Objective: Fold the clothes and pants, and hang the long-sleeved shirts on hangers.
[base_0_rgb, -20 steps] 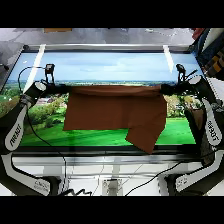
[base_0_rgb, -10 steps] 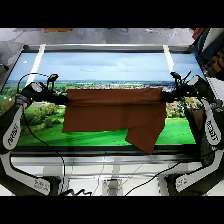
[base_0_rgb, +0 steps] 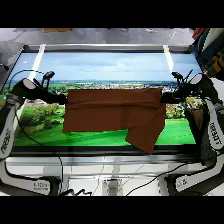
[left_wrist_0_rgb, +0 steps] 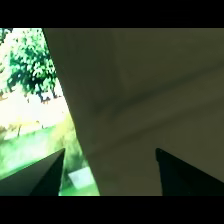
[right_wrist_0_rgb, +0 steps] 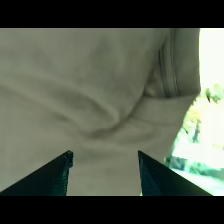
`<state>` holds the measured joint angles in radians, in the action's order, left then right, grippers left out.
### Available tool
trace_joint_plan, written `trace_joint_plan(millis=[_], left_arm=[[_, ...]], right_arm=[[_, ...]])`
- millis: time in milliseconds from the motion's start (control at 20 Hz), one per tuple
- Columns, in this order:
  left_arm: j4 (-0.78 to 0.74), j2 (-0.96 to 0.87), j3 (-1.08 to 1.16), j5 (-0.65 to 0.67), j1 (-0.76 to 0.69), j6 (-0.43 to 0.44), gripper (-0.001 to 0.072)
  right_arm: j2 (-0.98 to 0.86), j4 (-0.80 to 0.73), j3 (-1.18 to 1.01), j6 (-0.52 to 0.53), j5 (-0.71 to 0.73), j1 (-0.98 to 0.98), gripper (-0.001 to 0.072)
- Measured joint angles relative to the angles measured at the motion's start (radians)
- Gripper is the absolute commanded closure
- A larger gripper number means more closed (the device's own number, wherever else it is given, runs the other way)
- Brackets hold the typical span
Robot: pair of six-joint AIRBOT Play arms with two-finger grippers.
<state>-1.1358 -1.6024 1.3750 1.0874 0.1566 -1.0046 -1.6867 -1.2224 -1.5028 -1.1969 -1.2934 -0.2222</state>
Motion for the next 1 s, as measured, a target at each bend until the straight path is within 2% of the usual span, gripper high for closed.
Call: trace_joint_plan(millis=[150, 300, 550, 800, 1000], left_arm=[[-0.005, 0.103, -0.017, 0.060, 0.048, -0.070, 0.0126], [-0.007, 0.219, -0.101, 0.091, 0.117, -0.114, 0.0126], [-0.009, 0.373, -0.314, 0.114, 0.202, -0.127, 0.0124], [0.010, 0.406, -0.411, 0.122, 0.222, -0.133, 0.0124], [0.024, 0.397, -0.432, 0.125, 0.225, -0.133, 0.0124]], right_arm=[[0.068, -0.021, 0.028, -0.017, -0.082, -0.049, 0.0329], [0.183, -0.011, 0.170, -0.024, -0.133, -0.124, 0.0325], [0.367, 0.130, 0.547, -0.024, -0.151, -0.217, 0.0319], [0.418, 0.242, 0.824, -0.023, -0.063, -0.239, 0.0320], [0.427, 0.323, 0.951, -0.012, 0.048, -0.242, 0.0329]])
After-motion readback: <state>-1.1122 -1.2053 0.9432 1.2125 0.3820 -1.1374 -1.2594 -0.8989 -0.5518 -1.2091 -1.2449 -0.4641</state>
